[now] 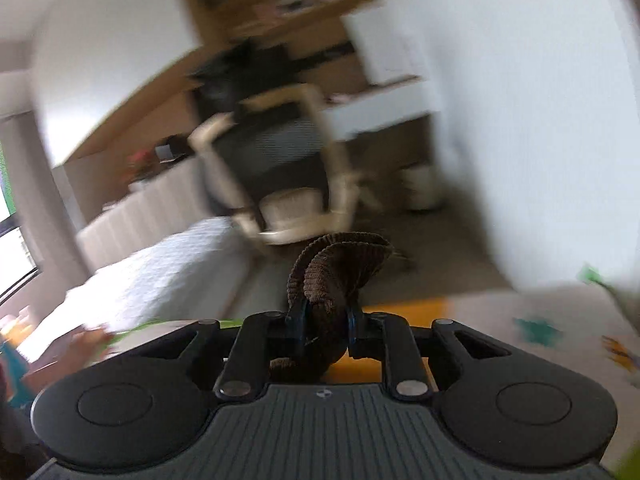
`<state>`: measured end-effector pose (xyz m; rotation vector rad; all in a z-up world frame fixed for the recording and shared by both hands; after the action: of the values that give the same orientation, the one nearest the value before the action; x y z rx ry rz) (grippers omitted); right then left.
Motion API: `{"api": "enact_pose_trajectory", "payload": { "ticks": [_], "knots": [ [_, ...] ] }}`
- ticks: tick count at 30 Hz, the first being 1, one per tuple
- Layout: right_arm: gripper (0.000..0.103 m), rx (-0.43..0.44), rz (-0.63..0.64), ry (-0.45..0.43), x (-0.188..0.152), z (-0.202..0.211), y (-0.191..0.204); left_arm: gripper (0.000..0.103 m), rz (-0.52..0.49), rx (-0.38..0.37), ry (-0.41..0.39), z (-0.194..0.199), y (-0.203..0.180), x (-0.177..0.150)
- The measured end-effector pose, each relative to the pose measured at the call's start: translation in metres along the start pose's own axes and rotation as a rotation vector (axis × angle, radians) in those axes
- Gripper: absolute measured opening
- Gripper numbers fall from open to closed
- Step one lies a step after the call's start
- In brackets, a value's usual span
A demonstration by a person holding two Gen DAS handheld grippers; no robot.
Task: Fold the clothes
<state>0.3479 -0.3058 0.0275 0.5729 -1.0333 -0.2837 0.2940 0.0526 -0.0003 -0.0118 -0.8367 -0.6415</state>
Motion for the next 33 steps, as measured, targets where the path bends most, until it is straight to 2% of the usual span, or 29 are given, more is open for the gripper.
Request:
{"api": "enact_pose_trajectory", "payload": {
  "ticks": [1, 3, 5, 6, 8, 9, 10, 11, 12, 13, 15, 18, 21, 22, 23, 24, 25, 26, 27, 29, 30, 33],
  "knots": [
    [0.023, -0.039, -0.029, 0.005, -0.002, 0.001, -0.019, 0.099, -0.004, -0.011, -0.007, -0.007, -0.005, 0.005],
    [0.034, -0.087, -0.093, 0.026, -0.009, 0.002, -0.051, 0.099, -0.011, -0.034, -0.02, -0.02, -0.016, 0.016],
    [0.061, -0.118, -0.156, 0.048, -0.017, 0.003, -0.077, 0.094, -0.067, -0.024, -0.017, -0.031, -0.028, 0.022],
    [0.065, -0.12, -0.183, 0.054, -0.021, 0.002, -0.084, 0.089, -0.103, -0.009, -0.013, -0.036, -0.034, 0.023],
    [0.069, -0.115, -0.235, 0.071, -0.029, 0.0, -0.095, 0.069, -0.151, 0.028, 0.016, -0.047, -0.039, 0.024],
    [0.072, -0.111, -0.258, 0.08, -0.033, -0.002, -0.099, 0.066, -0.146, 0.033, 0.028, -0.051, -0.037, 0.022],
    [0.076, -0.104, -0.276, 0.085, -0.035, -0.002, -0.102, 0.057, -0.132, 0.036, 0.035, -0.054, -0.035, 0.021],
    [0.079, -0.095, -0.289, 0.085, -0.038, -0.001, -0.103, 0.043, -0.12, 0.038, 0.035, -0.054, -0.032, 0.021],
    [0.081, -0.089, -0.296, 0.087, -0.039, -0.001, -0.103, 0.035, -0.108, 0.041, 0.034, -0.054, -0.029, 0.02],
    [0.082, -0.089, -0.296, 0.089, -0.038, -0.006, -0.099, 0.014, -0.087, 0.048, 0.021, -0.05, -0.023, 0.024],
    [0.082, -0.107, -0.29, 0.084, -0.038, -0.013, -0.093, 0.01, -0.028, 0.063, -0.036, -0.036, -0.01, 0.038],
    [0.082, -0.164, -0.224, 0.053, -0.039, -0.018, -0.085, 0.01, 0.036, 0.02, -0.17, -0.004, -0.007, 0.066],
    [0.082, -0.248, -0.092, 0.006, -0.04, -0.027, -0.075, 0.01, 0.064, -0.07, -0.204, -0.007, -0.025, 0.071],
    [0.076, -0.253, -0.075, 0.013, -0.039, -0.031, -0.073, 0.011, 0.069, -0.101, -0.187, -0.015, -0.034, 0.067],
    [0.061, -0.236, -0.07, 0.03, -0.038, -0.035, -0.071, 0.015, 0.068, -0.126, -0.163, -0.025, -0.043, 0.06],
    [0.051, -0.216, -0.052, 0.046, -0.037, -0.04, -0.067, 0.022, 0.062, -0.151, -0.129, -0.038, -0.053, 0.052],
    [0.036, -0.206, -0.027, 0.057, -0.036, -0.044, -0.063, 0.037, 0.058, -0.174, -0.099, -0.048, -0.059, 0.045],
    [0.024, -0.203, -0.006, 0.061, -0.034, -0.045, -0.057, 0.059, 0.06, -0.196, -0.07, -0.053, -0.063, 0.038],
    [0.02, -0.201, 0.014, 0.064, -0.032, -0.046, -0.052, 0.065, 0.065, -0.204, -0.065, -0.051, -0.063, 0.035],
    [0.015, -0.184, 0.055, 0.061, -0.027, -0.045, -0.037, 0.089, 0.08, -0.21, -0.077, -0.038, -0.06, 0.031],
    [0.014, -0.158, 0.073, 0.045, -0.022, -0.04, -0.024, 0.095, 0.096, -0.207, -0.101, -0.025, -0.055, 0.03],
    [0.013, -0.049, 0.143, -0.01, -0.009, -0.021, 0.03, 0.096, 0.132, -0.173, -0.148, 0.017, -0.034, 0.021]
  ]
}}
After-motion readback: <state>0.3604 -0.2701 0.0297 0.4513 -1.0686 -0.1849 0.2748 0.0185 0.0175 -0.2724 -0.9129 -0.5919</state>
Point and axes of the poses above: each gripper's, at about its wrist camera, not at the fingertips, and z roughly against the way its jaws point, y to its left, x to its top, the point moved 6 cm from there along -z, roughly the way its jaws point, and after that the axes turned 13 degrees about -z, right-handed, at the moved point
